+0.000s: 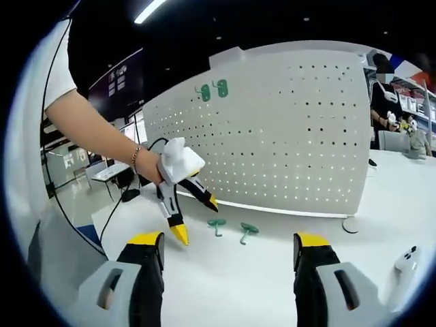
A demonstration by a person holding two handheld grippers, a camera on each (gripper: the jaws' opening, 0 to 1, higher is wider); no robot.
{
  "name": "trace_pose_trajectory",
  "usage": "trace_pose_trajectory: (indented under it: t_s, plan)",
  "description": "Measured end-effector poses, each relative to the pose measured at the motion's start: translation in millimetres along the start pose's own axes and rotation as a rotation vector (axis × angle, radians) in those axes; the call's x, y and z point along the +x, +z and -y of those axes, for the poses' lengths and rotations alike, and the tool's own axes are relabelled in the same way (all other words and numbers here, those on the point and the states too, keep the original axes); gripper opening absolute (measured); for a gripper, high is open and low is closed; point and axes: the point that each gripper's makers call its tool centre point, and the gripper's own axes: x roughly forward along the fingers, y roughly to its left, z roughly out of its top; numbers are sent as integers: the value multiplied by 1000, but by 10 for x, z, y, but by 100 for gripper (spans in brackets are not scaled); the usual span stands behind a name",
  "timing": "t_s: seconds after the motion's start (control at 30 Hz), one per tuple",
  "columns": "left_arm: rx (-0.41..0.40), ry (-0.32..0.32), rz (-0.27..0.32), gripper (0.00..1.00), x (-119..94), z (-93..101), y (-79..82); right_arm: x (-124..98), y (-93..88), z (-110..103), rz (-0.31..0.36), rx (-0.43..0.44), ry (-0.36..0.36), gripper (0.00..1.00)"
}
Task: Insert the hook assembly into the mounting plate slot until the hook locks in place.
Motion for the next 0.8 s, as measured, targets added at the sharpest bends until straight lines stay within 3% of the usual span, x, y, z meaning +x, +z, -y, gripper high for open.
trace_pose_trajectory:
  t_s: [0.5, 0.8]
  plan:
    - [39, 35, -29, 82, 122, -30, 34, -6, -3, 7, -3, 9, -2, 74]
    - [49, 29, -17, 83, 123, -14, 56, 8, -22, -10, -7, 12, 8, 75]
